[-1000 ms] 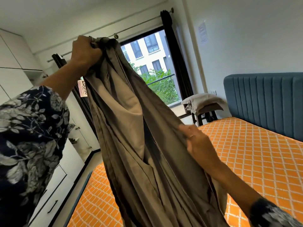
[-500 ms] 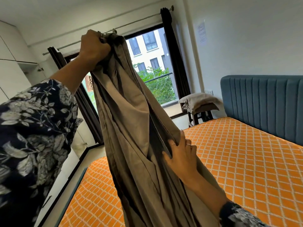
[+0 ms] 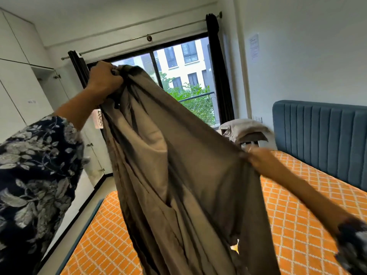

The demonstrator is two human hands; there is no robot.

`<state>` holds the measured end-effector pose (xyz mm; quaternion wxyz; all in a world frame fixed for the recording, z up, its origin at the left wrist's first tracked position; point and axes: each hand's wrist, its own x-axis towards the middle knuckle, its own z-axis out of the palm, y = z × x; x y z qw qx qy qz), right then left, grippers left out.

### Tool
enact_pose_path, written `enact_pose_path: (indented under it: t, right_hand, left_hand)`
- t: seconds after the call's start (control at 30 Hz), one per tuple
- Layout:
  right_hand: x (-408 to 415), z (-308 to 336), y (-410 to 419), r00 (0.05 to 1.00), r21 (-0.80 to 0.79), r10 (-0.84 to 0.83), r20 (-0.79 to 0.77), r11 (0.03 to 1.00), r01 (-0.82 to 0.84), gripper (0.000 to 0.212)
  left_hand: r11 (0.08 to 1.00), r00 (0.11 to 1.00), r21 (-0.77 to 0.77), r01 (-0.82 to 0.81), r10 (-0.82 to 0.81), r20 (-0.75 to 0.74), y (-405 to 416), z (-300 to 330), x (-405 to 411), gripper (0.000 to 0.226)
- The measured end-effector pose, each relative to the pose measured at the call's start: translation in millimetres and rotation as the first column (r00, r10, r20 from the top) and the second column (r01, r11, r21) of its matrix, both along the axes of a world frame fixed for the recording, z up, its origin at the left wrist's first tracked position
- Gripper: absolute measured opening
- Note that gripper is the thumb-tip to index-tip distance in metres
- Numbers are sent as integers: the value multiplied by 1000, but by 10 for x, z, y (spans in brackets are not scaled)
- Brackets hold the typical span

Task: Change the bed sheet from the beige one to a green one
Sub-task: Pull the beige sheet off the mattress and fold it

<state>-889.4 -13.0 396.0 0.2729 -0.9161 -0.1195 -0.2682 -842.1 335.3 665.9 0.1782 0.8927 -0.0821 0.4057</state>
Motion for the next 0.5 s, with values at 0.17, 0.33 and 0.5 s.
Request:
enact_pose_path:
  t: [0.17,0.33,0.5]
  right_hand:
    - [147,1265,-505,952,255,-271,144,940,229,33]
    - [-105,1157,-12,990,379,65,-125,925,-13,30]
    - [-593,-510,642,699,435,469,-539,866,-246,26]
  left_hand:
    - [994,994,-69,86,-90,-67,423,-10,103,30]
    - [975,988,-176,136,-146,-44,509,-116,-6,17]
    - [985,991,-120,123,-129,-42,497,-240,-27,9]
